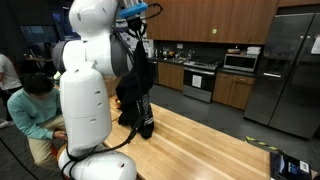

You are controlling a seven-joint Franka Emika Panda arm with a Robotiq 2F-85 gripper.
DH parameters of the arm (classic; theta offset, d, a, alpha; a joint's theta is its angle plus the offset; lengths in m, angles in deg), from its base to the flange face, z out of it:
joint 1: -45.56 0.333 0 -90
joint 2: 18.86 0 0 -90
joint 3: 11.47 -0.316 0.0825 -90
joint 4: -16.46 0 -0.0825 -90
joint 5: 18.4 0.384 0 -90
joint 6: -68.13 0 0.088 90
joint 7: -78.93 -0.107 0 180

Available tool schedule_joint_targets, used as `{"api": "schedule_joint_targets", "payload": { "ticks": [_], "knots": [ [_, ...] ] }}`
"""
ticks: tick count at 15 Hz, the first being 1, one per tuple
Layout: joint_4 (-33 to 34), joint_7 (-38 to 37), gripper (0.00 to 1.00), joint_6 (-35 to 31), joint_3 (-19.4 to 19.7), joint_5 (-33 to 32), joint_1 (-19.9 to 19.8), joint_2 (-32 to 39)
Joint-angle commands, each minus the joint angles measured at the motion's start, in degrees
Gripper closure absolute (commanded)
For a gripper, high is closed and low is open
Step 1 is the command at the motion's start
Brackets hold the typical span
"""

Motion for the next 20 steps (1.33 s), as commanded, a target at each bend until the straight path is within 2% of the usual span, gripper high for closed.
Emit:
{"api": "schedule_joint_targets", "payload": {
  "ticks": [1, 5, 9, 10, 11, 16, 20],
  "knots": [
    [-14.0, -0.6, 0.99, -4.3, 3.4, 8.7, -6.4, -5.6],
    [-26.3, -1.0, 0.99, -8.0, 6.3, 7.4, -10.0, -8.1],
    [-39.1, -6.8, 0.99, -11.8, 9.4, 6.6, -12.9, -11.4],
    [-42.1, -8.9, 0.99, -12.3, 13.0, 5.6, -10.7, -12.3],
    [-45.4, -10.7, 0.99, -12.8, 14.0, 5.0, -11.1, -13.6],
    [-62.4, -20.3, 0.99, -16.8, 19.7, -2.9, -12.5, -19.3],
    [-76.2, -28.7, 0.99, -20.7, 23.2, -13.1, -15.2, -24.1]
  ]
}}
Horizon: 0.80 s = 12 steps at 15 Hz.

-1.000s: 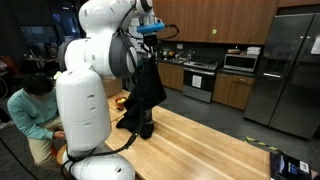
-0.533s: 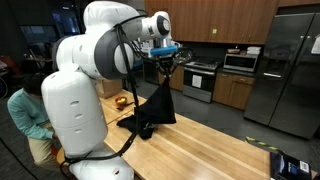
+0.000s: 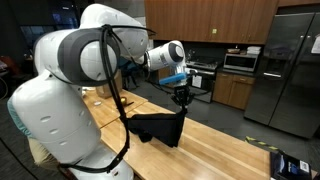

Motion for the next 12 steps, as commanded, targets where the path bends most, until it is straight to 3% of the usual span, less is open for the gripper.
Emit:
{"api": "schedule_joint_targets", "payload": {
  "ticks": [1, 9, 10, 12],
  "knots": [
    [-12.5, -7.9, 0.99, -3.7, 2.5, -8.6, -2.6, -6.6],
    [-20.6, -28.2, 0.99, 2.5, 4.5, -24.3, -7.1, -2.1],
    [-20.3, -30.0, 0.71, 4.7, 4.4, -24.9, -7.0, -0.5],
    [-20.1, -30.5, 0.65, 7.6, 4.5, -24.1, -6.0, 0.8]
  ]
}}
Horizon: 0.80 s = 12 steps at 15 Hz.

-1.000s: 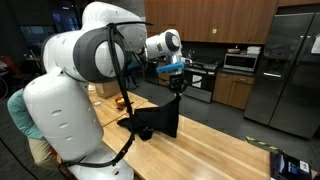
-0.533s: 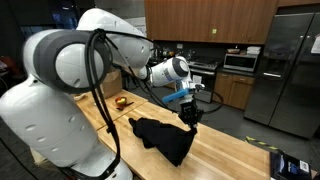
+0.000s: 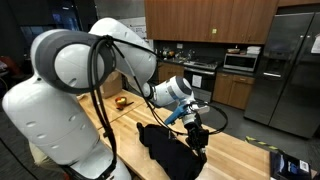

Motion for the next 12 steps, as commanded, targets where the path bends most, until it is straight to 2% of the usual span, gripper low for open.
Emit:
{"api": "schedule_joint_targets", "payload": {
  "ticks": [1, 4, 6, 9, 12],
  "knots": [
    [1.6, -1.8, 0.60, 5.3, -0.3, 0.2, 1.5, 2.8],
    [2.6, 0.9, 0.38, 6.1, -1.4, 0.7, 4.0, 1.6],
    [2.9, 6.8, 0.24, 3.4, -2.0, 4.1, 6.3, -1.4],
    [4.8, 9.5, 0.03, 2.8, -5.3, 9.1, 10.5, -3.7],
    [5.3, 10.2, 0.00, 0.1, -8.7, 15.4, 14.2, -6.6]
  ]
}}
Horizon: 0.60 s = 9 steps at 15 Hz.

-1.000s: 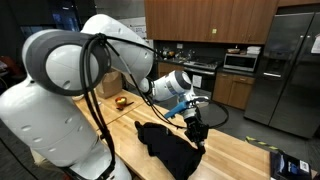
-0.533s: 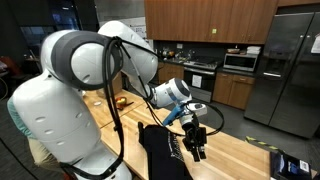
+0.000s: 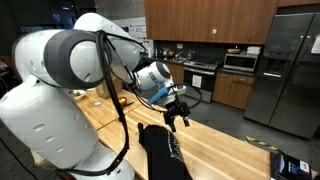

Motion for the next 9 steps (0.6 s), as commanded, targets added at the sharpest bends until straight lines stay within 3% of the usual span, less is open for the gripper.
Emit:
{"api": "schedule_joint_targets", "payload": {
  "ticks": [1, 7, 8, 9],
  "knots": [
    [-0.6, 2.2, 0.00, -4.4, -2.9, 6.2, 3.5, -4.7],
    [-5.7, 6.3, 0.00, -21.9, -5.7, 8.5, 6.4, -7.3],
    [-3.4, 3.3, 0.00, -18.2, -6.6, 7.6, 5.0, -4.6],
    [-4.0, 4.1, 0.00, -20.1, -6.8, 7.7, 5.2, -4.8]
  ]
}}
